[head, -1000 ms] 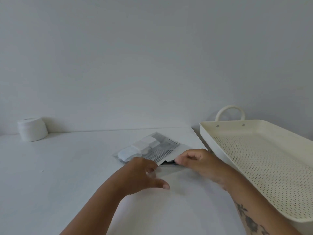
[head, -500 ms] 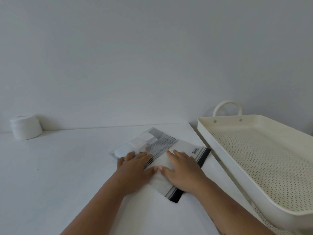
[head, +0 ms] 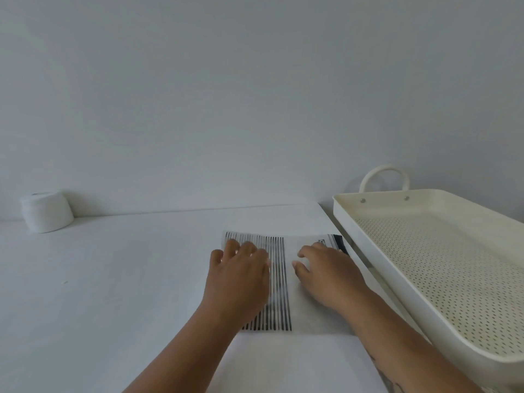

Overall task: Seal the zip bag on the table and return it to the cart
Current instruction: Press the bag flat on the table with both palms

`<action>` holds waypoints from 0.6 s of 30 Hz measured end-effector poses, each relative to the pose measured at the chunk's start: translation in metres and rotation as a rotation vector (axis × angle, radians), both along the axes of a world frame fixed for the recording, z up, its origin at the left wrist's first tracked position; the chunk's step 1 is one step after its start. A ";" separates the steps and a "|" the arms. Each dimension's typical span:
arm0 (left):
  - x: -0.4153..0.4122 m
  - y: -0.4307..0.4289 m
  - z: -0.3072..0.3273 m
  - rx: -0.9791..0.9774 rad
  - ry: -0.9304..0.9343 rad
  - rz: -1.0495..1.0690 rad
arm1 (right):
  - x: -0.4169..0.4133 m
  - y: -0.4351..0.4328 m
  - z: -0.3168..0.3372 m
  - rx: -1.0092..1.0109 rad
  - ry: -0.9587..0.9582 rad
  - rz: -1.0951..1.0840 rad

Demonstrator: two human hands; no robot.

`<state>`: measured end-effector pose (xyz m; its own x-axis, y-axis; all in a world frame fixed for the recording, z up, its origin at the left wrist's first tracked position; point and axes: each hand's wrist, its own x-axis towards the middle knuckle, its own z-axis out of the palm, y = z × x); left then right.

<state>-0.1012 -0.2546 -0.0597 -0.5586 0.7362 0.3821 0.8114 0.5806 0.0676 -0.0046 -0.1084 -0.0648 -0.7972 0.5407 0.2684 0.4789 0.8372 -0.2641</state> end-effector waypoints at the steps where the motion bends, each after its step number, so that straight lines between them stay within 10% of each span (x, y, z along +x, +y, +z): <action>1: -0.005 0.001 -0.003 0.009 -0.019 0.036 | -0.002 -0.001 0.000 -0.012 0.053 0.025; 18: -0.025 -0.005 -0.011 -0.203 -0.244 0.172 | -0.103 -0.013 -0.006 -0.040 -0.231 0.146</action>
